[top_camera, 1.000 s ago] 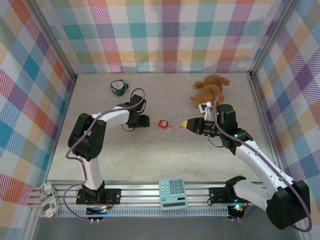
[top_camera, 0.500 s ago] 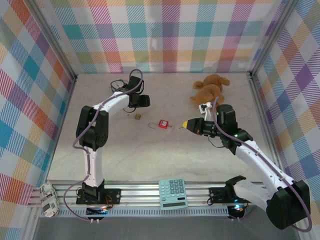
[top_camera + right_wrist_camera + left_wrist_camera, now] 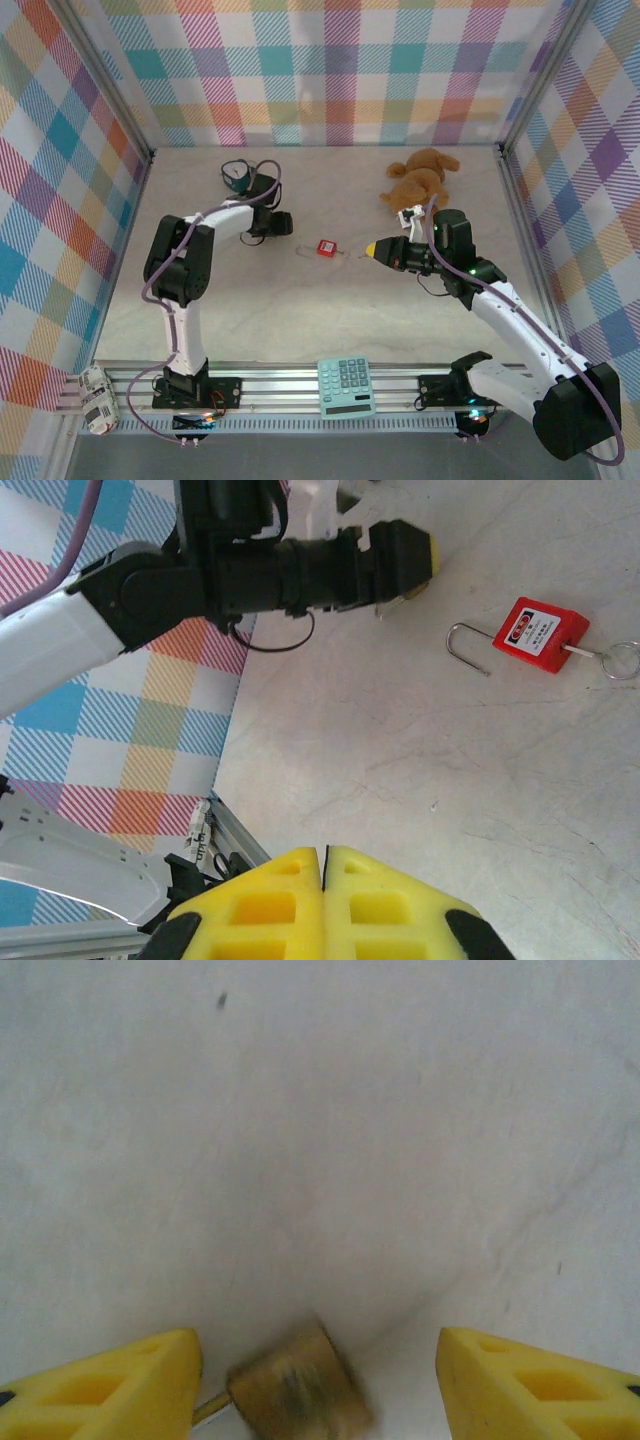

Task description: Unlock with the key

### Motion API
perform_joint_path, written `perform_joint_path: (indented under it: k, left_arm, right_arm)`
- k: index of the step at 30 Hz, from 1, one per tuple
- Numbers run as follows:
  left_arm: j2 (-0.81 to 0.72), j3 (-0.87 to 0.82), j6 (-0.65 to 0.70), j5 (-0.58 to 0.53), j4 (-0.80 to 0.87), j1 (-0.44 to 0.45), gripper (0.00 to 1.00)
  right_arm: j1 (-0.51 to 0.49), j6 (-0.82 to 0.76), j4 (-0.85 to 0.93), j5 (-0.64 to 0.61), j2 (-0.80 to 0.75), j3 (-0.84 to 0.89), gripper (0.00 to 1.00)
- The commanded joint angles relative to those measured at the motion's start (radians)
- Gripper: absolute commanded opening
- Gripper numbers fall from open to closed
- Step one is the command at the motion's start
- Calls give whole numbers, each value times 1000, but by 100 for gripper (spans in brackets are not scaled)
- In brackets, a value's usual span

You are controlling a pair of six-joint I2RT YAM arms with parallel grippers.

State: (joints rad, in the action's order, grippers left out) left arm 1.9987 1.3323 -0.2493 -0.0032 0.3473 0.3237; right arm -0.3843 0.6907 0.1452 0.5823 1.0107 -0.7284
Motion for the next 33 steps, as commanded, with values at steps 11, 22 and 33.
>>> perform_joint_path:
  k: [11, 22, 33]
  left_arm:
    - [-108, -100, -70, -48, 56, 11, 69]
    - [-21, 94, -31, -136, 129, 34, 73]
    - [235, 384, 136, -327, 310, 41, 72]
  right_arm:
    - [8, -20, -14, -4, 13, -48, 4]
    - [6, -22, 3, -8, -2, -49, 4]
    - [7, -22, 18, -13, -13, -54, 4]
